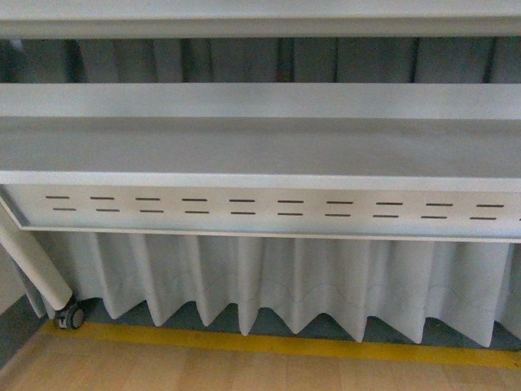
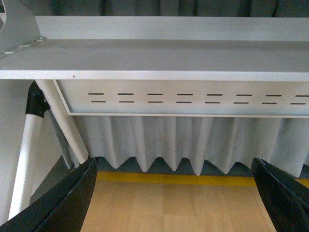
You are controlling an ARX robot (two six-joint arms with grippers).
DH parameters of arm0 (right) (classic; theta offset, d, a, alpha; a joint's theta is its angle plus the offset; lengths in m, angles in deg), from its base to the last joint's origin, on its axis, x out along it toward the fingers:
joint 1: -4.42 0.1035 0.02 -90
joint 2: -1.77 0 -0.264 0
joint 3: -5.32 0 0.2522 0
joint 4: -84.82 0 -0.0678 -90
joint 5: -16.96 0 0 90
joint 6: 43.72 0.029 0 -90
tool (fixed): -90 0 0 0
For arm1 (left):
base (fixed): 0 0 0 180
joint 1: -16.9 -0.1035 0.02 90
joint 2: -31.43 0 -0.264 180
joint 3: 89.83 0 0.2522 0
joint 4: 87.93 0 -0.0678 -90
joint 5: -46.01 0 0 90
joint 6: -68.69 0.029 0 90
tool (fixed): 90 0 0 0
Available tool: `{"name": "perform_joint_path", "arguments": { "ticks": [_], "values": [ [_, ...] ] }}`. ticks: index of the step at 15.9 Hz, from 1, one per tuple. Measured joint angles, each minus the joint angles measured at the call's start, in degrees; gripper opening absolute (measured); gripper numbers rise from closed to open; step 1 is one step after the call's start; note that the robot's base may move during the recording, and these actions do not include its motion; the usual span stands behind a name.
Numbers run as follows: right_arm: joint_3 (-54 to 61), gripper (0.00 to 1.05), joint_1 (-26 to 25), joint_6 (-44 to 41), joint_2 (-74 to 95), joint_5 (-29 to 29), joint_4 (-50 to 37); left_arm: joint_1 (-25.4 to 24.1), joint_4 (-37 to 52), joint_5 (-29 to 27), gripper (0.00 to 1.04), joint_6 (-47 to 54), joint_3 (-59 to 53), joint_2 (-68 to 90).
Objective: Wind up and store yellow beetle toy
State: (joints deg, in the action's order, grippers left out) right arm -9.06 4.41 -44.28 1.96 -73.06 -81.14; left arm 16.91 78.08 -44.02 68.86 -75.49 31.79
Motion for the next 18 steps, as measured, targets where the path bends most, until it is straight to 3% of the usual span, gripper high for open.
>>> {"name": "perform_joint_path", "arguments": {
  "ticks": [18],
  "values": [
    [0.0,0.98,0.0,0.0,0.0,0.0,0.0,0.0,0.0,0.0,0.98,0.0,0.0,0.0]
  ]
}}
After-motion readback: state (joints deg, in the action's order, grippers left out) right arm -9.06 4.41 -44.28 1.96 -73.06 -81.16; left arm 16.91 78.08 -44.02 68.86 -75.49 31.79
